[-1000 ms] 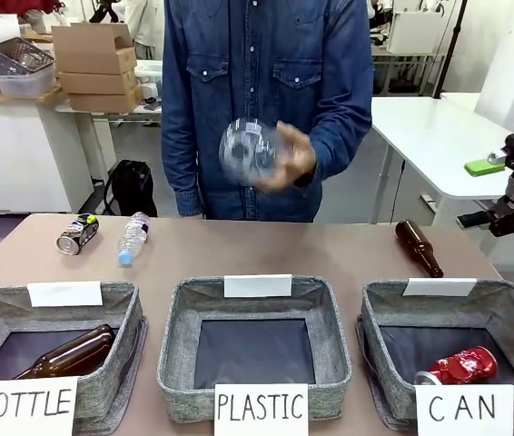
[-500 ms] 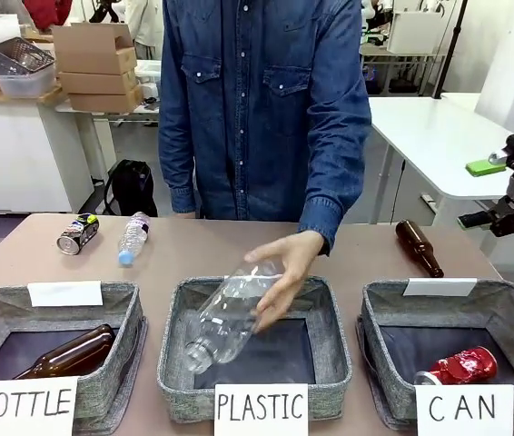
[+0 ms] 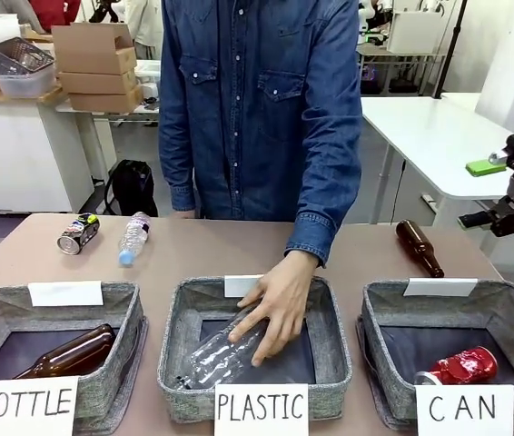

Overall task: Sort the can waste into the basket.
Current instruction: Pick up the can waste from the table and place it in the right Fabric basket.

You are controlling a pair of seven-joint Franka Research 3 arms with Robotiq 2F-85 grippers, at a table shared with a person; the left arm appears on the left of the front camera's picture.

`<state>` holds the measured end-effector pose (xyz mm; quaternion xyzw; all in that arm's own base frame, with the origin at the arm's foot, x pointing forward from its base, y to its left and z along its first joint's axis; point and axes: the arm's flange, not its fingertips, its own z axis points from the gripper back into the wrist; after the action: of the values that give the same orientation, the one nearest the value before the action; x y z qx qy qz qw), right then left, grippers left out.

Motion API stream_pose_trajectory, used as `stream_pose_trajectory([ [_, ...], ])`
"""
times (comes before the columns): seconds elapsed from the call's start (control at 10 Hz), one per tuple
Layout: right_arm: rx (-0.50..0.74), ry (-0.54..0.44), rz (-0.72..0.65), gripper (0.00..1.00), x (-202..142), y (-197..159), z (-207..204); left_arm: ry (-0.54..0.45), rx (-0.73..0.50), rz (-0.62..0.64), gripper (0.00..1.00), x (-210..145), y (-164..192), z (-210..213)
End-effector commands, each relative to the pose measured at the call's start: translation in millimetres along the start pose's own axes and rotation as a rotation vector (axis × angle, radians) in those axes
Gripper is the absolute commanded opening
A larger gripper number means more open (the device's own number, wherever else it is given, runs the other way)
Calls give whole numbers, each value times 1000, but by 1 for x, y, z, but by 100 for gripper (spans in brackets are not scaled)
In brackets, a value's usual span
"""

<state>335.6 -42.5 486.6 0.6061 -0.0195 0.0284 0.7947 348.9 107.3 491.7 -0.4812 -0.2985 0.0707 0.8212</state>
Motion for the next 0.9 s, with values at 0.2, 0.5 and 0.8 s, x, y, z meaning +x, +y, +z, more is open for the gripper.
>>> stream_pose_trajectory([
  [0.2,0,6,17,100,2,0,1,609,828,-247,100,16,51,-87],
  [0.5,0,6,17,100,2,0,1,325,964,-905,100,24,57,-146],
  [0.8,0,6,17,100,2,0,1,386,807,-646,100,21,51,-161],
])
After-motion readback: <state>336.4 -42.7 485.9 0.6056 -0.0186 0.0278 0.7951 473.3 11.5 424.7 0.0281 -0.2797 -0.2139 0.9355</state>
